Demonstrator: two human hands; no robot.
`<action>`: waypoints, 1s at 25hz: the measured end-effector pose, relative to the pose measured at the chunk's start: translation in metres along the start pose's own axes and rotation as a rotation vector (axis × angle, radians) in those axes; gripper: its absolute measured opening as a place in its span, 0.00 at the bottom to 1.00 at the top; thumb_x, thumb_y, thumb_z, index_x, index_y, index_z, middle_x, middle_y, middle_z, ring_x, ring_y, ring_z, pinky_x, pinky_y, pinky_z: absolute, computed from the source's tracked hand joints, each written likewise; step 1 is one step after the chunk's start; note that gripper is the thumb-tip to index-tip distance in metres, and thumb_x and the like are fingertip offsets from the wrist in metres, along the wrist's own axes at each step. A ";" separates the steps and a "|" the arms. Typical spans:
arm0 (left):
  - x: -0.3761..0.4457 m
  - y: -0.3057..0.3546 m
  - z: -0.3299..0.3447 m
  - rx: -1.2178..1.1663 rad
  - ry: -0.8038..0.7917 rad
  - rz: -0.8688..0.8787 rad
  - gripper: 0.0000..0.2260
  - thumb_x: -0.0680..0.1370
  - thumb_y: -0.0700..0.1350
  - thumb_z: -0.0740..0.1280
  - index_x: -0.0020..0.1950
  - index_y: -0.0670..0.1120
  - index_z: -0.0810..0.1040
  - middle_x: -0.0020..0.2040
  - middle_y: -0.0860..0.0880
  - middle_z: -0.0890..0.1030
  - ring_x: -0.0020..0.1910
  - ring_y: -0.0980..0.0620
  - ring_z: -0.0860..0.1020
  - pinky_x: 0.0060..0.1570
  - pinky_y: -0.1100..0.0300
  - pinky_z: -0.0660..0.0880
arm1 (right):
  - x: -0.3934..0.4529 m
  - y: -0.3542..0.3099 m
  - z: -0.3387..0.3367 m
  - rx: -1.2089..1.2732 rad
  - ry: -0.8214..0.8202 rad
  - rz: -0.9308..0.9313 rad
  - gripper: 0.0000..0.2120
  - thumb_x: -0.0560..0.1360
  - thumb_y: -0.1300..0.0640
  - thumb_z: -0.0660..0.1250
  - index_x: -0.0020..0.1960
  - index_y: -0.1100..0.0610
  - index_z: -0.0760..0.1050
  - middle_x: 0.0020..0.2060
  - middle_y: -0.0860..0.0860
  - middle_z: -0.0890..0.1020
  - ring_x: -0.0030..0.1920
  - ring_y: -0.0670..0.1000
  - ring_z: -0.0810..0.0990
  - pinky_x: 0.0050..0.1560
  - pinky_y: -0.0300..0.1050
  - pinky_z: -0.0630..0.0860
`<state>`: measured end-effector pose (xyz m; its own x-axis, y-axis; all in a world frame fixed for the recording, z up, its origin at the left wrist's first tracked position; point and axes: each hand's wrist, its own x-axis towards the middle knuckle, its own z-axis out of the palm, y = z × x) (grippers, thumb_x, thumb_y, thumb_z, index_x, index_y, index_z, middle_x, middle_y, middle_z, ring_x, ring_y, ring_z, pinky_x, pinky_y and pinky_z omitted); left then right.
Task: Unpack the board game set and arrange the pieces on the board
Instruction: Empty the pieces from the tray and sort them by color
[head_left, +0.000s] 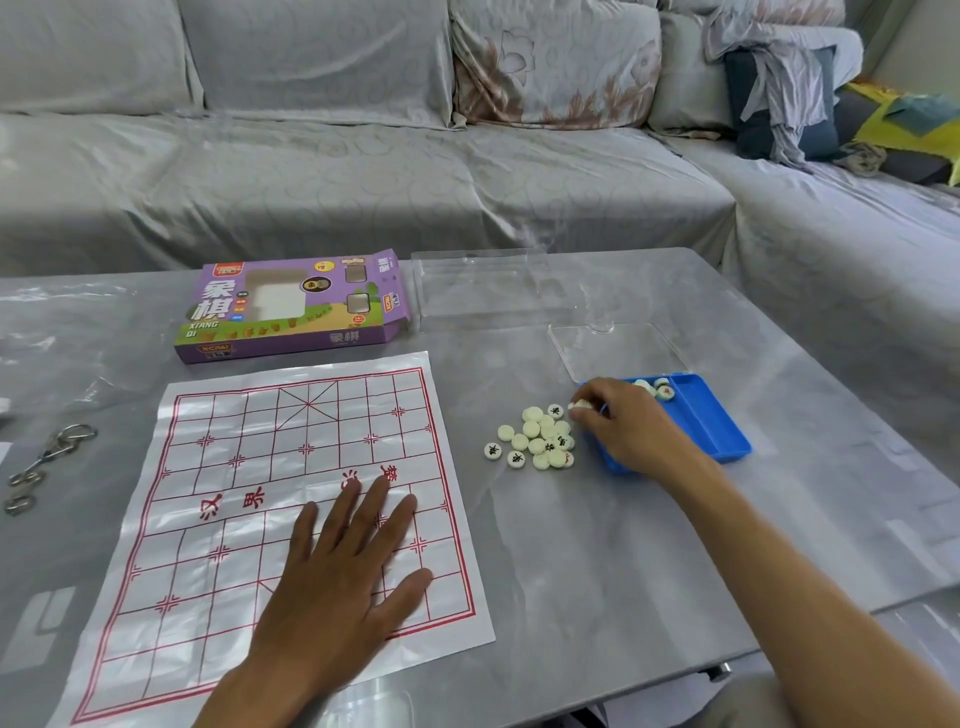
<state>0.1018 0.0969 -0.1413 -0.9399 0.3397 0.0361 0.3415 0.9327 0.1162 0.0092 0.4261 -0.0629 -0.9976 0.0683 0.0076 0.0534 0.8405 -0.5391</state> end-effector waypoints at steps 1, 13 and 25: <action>0.000 0.000 0.000 0.006 0.000 0.008 0.31 0.77 0.71 0.45 0.77 0.61 0.55 0.79 0.54 0.52 0.78 0.49 0.49 0.73 0.46 0.46 | -0.002 -0.014 0.011 -0.024 -0.086 -0.051 0.06 0.78 0.53 0.65 0.51 0.54 0.77 0.45 0.47 0.78 0.45 0.47 0.76 0.43 0.41 0.70; -0.001 0.004 -0.009 -0.089 -0.005 -0.009 0.35 0.72 0.75 0.33 0.77 0.64 0.46 0.78 0.58 0.40 0.77 0.54 0.36 0.75 0.42 0.40 | 0.009 0.068 -0.006 -0.172 0.147 0.138 0.11 0.76 0.61 0.65 0.58 0.56 0.79 0.55 0.53 0.79 0.54 0.55 0.77 0.52 0.47 0.73; -0.001 0.001 -0.005 -0.059 -0.028 0.000 0.32 0.76 0.72 0.41 0.77 0.62 0.54 0.79 0.56 0.48 0.78 0.52 0.45 0.74 0.39 0.49 | 0.014 0.070 -0.008 -0.234 0.128 0.146 0.03 0.75 0.57 0.69 0.48 0.53 0.76 0.53 0.51 0.78 0.51 0.53 0.76 0.52 0.49 0.76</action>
<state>0.1030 0.0968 -0.1367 -0.9390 0.3438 0.0087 0.3400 0.9242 0.1741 -0.0003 0.4901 -0.0935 -0.9659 0.2523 0.0582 0.2193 0.9167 -0.3339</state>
